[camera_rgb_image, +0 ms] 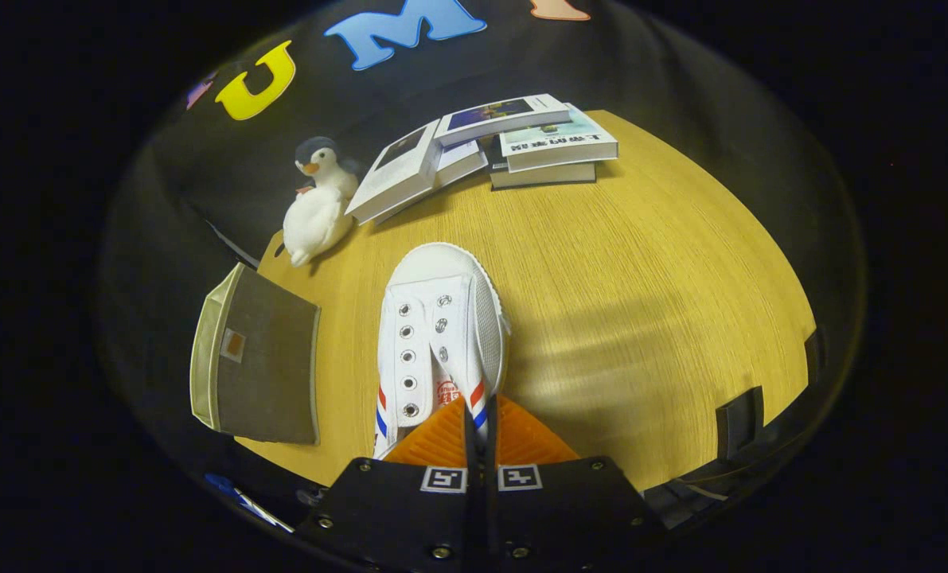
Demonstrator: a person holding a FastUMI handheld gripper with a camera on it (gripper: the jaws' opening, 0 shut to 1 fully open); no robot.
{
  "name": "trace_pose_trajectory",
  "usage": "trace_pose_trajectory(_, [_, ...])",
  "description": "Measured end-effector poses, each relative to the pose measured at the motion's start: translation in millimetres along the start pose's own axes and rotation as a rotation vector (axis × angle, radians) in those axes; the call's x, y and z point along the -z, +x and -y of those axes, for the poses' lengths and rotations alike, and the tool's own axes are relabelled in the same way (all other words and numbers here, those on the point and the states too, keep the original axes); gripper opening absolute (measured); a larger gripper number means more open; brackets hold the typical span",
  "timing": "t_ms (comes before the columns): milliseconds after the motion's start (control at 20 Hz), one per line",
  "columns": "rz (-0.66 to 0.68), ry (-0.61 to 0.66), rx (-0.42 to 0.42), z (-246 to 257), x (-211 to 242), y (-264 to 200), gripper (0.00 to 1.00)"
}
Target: Open the storage box then place both shoes into the box .Put the left shoe in first, then the right shoe, with the right side of both shoes facing outward in a uniform manner.
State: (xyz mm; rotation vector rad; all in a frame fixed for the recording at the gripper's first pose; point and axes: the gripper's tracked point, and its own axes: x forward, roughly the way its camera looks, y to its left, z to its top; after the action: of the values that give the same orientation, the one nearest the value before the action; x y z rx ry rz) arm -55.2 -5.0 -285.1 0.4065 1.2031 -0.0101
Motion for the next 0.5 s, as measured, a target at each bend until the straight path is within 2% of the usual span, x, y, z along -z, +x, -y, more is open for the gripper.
trace_pose_trajectory(500, [0.009,-0.040,-0.070,-87.2,-17.9,-26.2,0.00])
